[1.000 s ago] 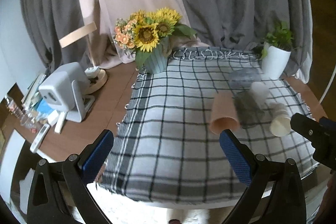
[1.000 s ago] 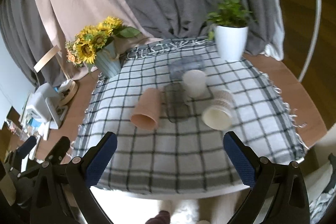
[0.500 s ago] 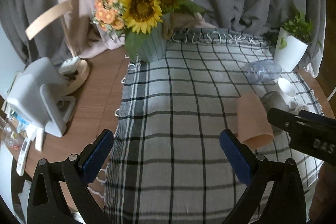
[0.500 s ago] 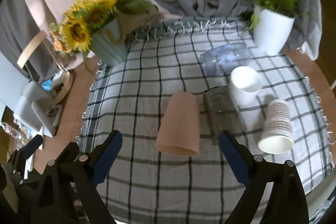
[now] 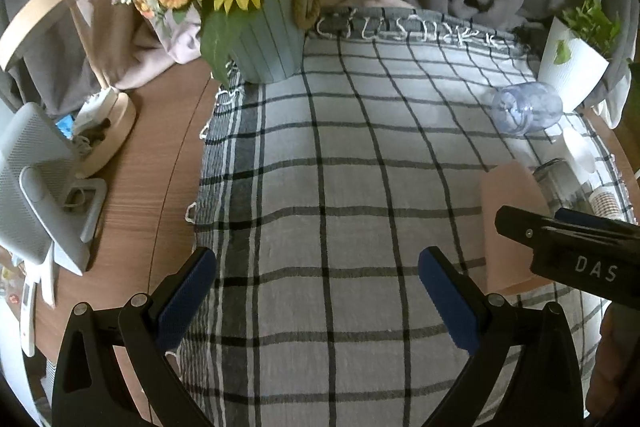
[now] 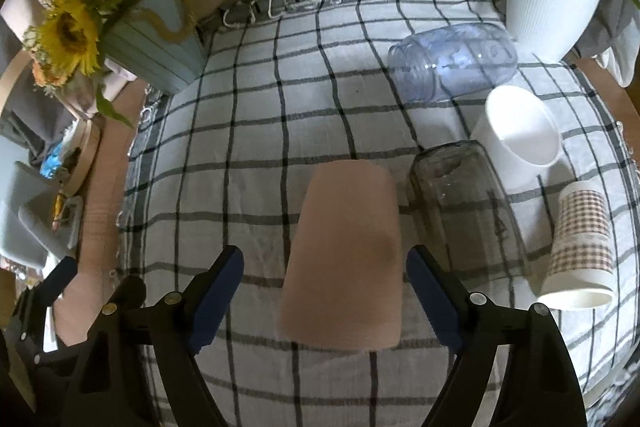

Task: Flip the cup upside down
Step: 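Move the left tool toward the pink cup lying on its side, then close the left gripper on the pink cup's body and lift it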

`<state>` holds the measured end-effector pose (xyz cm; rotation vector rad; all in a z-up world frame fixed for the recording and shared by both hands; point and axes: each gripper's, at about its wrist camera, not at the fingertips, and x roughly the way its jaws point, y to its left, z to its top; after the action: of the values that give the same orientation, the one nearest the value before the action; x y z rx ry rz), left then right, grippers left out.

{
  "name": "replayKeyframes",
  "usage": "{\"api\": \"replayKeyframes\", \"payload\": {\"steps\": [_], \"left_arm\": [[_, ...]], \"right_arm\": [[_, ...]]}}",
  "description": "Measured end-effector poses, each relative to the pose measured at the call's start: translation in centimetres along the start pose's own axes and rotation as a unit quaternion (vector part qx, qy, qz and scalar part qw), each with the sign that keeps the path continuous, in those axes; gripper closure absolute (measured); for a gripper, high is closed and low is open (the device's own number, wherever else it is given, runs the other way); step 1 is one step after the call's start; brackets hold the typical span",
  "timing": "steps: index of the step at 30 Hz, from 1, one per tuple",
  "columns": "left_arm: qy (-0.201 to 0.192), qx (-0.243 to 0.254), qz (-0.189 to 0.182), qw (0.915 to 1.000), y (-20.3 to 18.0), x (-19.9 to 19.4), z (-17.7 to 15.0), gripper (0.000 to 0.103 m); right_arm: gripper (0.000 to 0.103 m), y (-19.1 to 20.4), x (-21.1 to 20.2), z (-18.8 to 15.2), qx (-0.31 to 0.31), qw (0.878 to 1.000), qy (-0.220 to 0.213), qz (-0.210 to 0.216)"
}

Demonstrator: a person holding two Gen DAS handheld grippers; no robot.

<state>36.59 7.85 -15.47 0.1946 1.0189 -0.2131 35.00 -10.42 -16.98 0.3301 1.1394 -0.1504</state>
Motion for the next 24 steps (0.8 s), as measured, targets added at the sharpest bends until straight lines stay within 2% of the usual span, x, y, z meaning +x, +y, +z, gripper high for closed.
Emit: {"api": "replayKeyframes", "payload": {"steps": [10, 14, 16, 18, 24], "left_arm": [[0.026, 0.011, 0.004, 0.9996, -0.1, 2.8, 0.2, 0.000], [0.033, 0.017, 0.013, 0.9992, -0.1, 3.5, 0.0, 0.000], [0.030, 0.024, 0.022, 0.9990, -0.2, 3.6, -0.1, 0.000], [0.030, 0.032, 0.027, 0.9987, -0.3, 3.6, -0.2, 0.000], [0.027, 0.031, 0.017, 0.9990, 0.4, 2.9, -0.6, 0.000]], "right_arm": [[0.019, 0.1, 3.6, 1.0, -0.003, 0.999, 0.028, -0.041], [0.021, 1.1, 4.6, 0.9, -0.025, 0.996, 0.033, -0.074], [0.024, 1.4, 5.0, 0.9, -0.035, 0.995, 0.038, -0.090], [0.032, 1.7, 5.3, 1.0, -0.045, 0.992, 0.041, -0.115], [0.033, 1.4, 4.9, 1.3, -0.031, 0.994, 0.040, -0.098]]}}
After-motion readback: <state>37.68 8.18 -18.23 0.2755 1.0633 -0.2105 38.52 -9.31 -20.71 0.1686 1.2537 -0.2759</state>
